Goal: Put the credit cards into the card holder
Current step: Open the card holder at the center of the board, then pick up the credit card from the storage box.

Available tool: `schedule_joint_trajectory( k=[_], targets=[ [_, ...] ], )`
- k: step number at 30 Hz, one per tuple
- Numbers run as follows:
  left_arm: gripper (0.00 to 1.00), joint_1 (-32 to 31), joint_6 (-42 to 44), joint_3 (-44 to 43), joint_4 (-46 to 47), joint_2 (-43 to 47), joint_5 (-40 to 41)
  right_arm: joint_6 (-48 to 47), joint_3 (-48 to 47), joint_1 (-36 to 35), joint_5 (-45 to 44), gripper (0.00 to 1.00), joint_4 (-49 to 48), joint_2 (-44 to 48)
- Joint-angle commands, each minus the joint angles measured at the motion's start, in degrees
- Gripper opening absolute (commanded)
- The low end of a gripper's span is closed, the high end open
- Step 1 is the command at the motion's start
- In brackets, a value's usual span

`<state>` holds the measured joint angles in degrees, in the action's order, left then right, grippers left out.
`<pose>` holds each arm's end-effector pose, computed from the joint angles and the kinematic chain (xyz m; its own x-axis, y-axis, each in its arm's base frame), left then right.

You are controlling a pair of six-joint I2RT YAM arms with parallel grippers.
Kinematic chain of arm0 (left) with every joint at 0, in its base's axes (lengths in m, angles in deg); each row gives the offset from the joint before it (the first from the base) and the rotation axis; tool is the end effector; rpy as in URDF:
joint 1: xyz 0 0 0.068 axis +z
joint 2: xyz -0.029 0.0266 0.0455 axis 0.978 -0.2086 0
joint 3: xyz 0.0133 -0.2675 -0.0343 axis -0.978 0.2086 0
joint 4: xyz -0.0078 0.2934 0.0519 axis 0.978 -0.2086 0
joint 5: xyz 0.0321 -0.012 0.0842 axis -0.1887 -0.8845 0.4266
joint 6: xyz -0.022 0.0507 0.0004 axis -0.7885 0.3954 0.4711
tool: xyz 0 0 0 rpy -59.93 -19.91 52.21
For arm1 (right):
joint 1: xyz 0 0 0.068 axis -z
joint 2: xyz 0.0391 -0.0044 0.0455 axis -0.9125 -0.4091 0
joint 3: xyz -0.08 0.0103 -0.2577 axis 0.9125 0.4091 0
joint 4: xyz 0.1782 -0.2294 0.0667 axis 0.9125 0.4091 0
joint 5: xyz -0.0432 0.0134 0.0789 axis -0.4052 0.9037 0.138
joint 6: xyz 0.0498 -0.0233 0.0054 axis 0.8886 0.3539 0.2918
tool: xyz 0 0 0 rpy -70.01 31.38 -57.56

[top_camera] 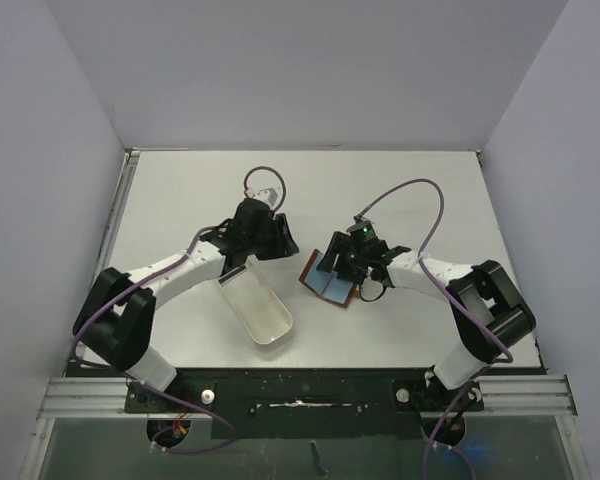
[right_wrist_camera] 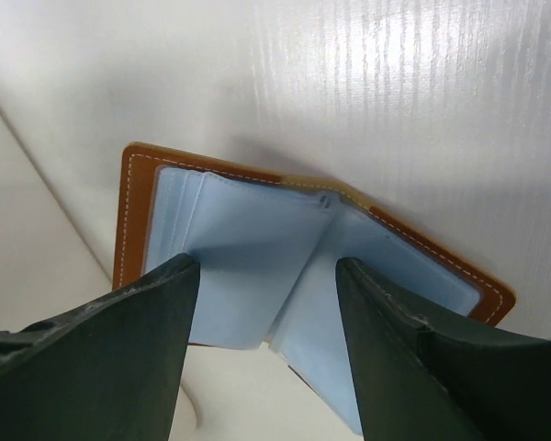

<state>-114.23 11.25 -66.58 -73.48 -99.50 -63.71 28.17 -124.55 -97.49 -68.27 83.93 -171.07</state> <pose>0.3043 -0.2273 0.1889 -0.8247 -0.1954 -0.5308 0.1424 0.8365 -0.5292 0.2865 0.1799 0.1324 -0.8372 0.4175 -0.3532 0.1644 0.8081 0.5656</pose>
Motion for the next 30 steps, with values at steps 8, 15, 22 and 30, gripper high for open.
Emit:
schedule_joint_trajectory(
  k=[8, 15, 22, 30],
  targets=[
    [0.44, 9.43, 30.05, -7.11, -14.81, 10.90, 11.20, -1.54, -8.37, -4.13, -8.60, 0.65, 11.49, -7.44],
    [0.48, 10.89, 42.42, -6.26, -16.79, 10.20, 19.02, -2.89, -10.05, -4.96, -8.38, 0.67, 11.90, -9.09],
    [0.50, 11.31, 47.58, -5.94, -21.25, 6.69, 18.53, -3.99, -10.54, -5.14, -8.37, 0.68, 12.10, -8.82],
    [0.49, 11.31, 52.84, -0.37, -16.91, 6.72, 23.03, -3.47, -8.86, -5.18, -7.42, 0.67, 10.24, -7.90]
  ],
)
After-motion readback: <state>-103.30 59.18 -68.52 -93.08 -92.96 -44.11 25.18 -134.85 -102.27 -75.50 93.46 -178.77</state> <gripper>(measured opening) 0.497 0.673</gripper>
